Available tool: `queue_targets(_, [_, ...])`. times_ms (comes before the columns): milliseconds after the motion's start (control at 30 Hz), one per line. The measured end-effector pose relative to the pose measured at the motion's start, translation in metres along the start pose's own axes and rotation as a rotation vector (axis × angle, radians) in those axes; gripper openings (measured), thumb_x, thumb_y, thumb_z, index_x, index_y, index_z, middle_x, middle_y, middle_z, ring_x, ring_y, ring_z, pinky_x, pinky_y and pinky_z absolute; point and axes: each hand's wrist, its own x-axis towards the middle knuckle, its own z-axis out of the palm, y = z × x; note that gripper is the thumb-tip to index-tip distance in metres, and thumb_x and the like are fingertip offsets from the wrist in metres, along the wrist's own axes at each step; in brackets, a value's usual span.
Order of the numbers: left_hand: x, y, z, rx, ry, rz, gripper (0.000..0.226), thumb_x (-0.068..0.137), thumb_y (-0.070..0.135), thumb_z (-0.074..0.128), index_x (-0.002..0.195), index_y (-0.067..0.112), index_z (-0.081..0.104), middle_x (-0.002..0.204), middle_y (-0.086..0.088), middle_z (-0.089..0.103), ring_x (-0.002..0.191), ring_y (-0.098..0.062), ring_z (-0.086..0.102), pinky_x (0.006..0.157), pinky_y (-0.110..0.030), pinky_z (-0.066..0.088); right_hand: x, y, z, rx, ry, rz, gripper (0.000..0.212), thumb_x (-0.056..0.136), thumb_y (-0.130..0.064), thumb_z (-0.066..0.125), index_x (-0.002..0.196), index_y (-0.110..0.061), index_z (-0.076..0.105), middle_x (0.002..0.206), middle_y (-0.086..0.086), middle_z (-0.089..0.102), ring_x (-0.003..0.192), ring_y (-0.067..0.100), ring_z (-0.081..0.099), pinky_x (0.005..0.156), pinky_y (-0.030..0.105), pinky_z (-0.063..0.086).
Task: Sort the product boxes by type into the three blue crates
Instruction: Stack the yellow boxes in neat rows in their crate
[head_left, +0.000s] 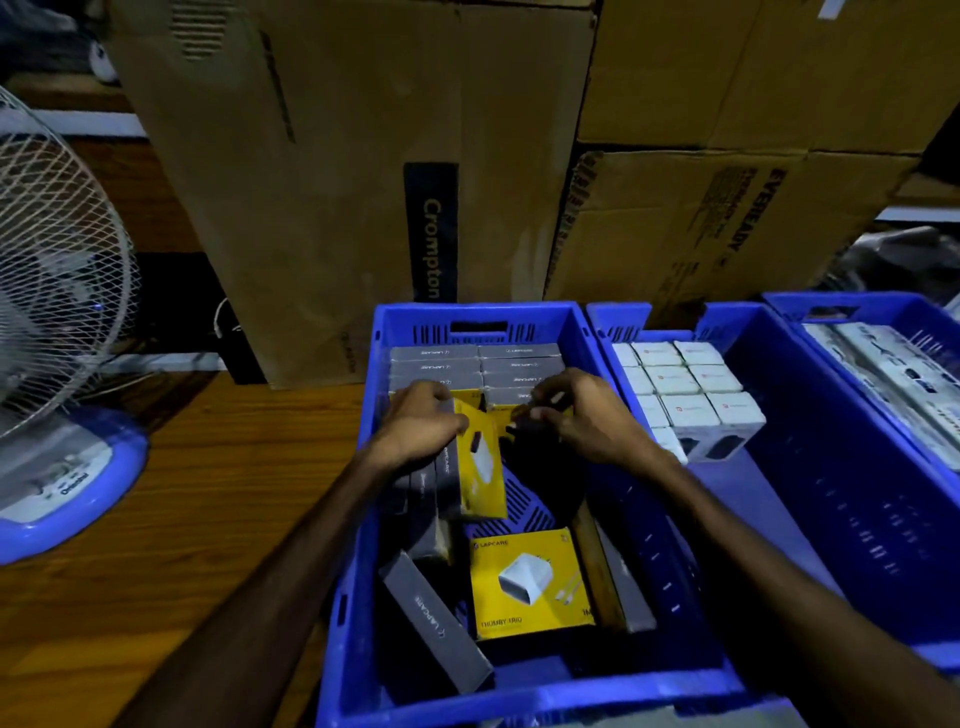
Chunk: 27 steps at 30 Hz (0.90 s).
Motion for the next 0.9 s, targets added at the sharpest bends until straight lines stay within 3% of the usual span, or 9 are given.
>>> queue_targets(100, [-0.011,-0.001,-0.008,-0.240,0.032,0.027,0.044,0.081,0.015,0.082,0.122,0.020,0.069,0.092,0.004,0.074,0.077,-0.002,0.068,0.062,-0.022,0.046,-0.014,0.001,0.001,0.174,-0.127,0.001,0.017,0.091,-0.042,0.073,0.103,-0.033,0.067,0.101,-0.006,0.074,0.088,0.008,0.071,0.076,0.030,0.052])
queue_targets(200, [-0.027,0.002,-0.016,-0.425,0.022,0.090,0.035,0.081,-0.002,0.081,0.111,0.015,0.074,0.060,0.014,0.069,0.062,0.000,0.065,0.066,-0.020,0.050,-0.027,-0.002,0.000,0.312,-0.184,0.047,0.052,0.092,-0.047,0.073,0.138,-0.030,0.058,0.111,-0.007,0.071,0.097,0.008,0.070,0.081,0.025,0.052])
queue_targets(333, [-0.048,0.004,-0.021,-0.775,-0.019,0.086,0.028,0.085,-0.006,0.073,0.109,0.008,0.075,0.091,-0.008,0.079,0.087,-0.027,0.072,0.084,-0.040,0.055,-0.034,-0.014,-0.005,0.549,-0.219,0.130,0.058,0.094,-0.040,0.071,0.145,-0.023,0.051,0.113,0.005,0.070,0.099,0.015,0.071,0.082,0.027,0.057])
queue_targets(433, [-0.054,0.007,-0.018,-0.902,-0.034,0.060,0.029,0.087,-0.002,0.073,0.115,0.006,0.072,0.104,-0.011,0.078,0.096,-0.027,0.072,0.096,-0.050,0.051,-0.035,-0.020,-0.012,0.805,-0.275,0.165,0.039,0.098,-0.029,0.068,0.134,-0.015,0.064,0.107,0.004,0.076,0.091,0.010,0.073,0.075,0.024,0.054])
queue_targets(500, [-0.058,0.011,-0.016,-0.968,-0.002,0.047,0.039,0.084,0.004,0.077,0.122,0.007,0.069,0.105,-0.011,0.079,0.095,-0.025,0.074,0.096,-0.051,0.053,-0.037,-0.022,-0.012,0.907,-0.306,0.177,0.028,0.101,-0.023,0.064,0.126,-0.010,0.068,0.092,-0.004,0.077,0.071,0.006,0.069,0.059,0.022,0.046])
queue_targets(567, [-0.063,0.014,-0.010,-0.984,0.021,0.057,0.059,0.076,0.014,0.083,0.131,0.011,0.064,0.106,-0.012,0.080,0.095,-0.027,0.076,0.092,-0.049,0.058,-0.037,-0.020,-0.007,0.977,-0.286,0.205,0.027,0.102,-0.021,0.062,0.124,-0.005,0.066,0.081,-0.003,0.069,0.059,0.005,0.058,0.053,0.023,0.039])
queue_targets(667, [-0.073,0.012,-0.001,-0.850,0.063,0.128,0.084,0.062,0.017,0.097,0.138,0.014,0.061,0.104,-0.008,0.080,0.096,-0.024,0.078,0.082,-0.041,0.063,-0.038,-0.020,0.003,1.126,-0.242,0.248,0.032,0.101,-0.019,0.062,0.126,0.002,0.058,0.090,0.012,0.058,0.069,0.012,0.056,0.058,0.023,0.047])
queue_targets(767, [-0.076,0.008,0.003,-0.747,0.151,0.246,0.068,0.066,0.013,0.092,0.129,0.015,0.067,0.110,-0.001,0.080,0.101,-0.018,0.076,0.081,-0.031,0.063,-0.041,-0.019,0.016,1.200,-0.248,0.256,0.016,0.104,-0.014,0.056,0.116,-0.005,0.059,0.084,0.006,0.065,0.077,0.014,0.065,0.068,0.022,0.058])
queue_targets(900, [-0.077,0.015,-0.007,-0.652,0.217,0.309,0.050,0.074,-0.006,0.089,0.109,0.026,0.072,0.103,0.002,0.078,0.090,-0.007,0.075,0.071,-0.024,0.061,-0.041,-0.021,0.026,1.185,-0.274,0.252,0.014,0.105,-0.007,0.052,0.111,0.003,0.061,0.111,0.012,0.075,0.103,0.024,0.076,0.082,0.026,0.062])
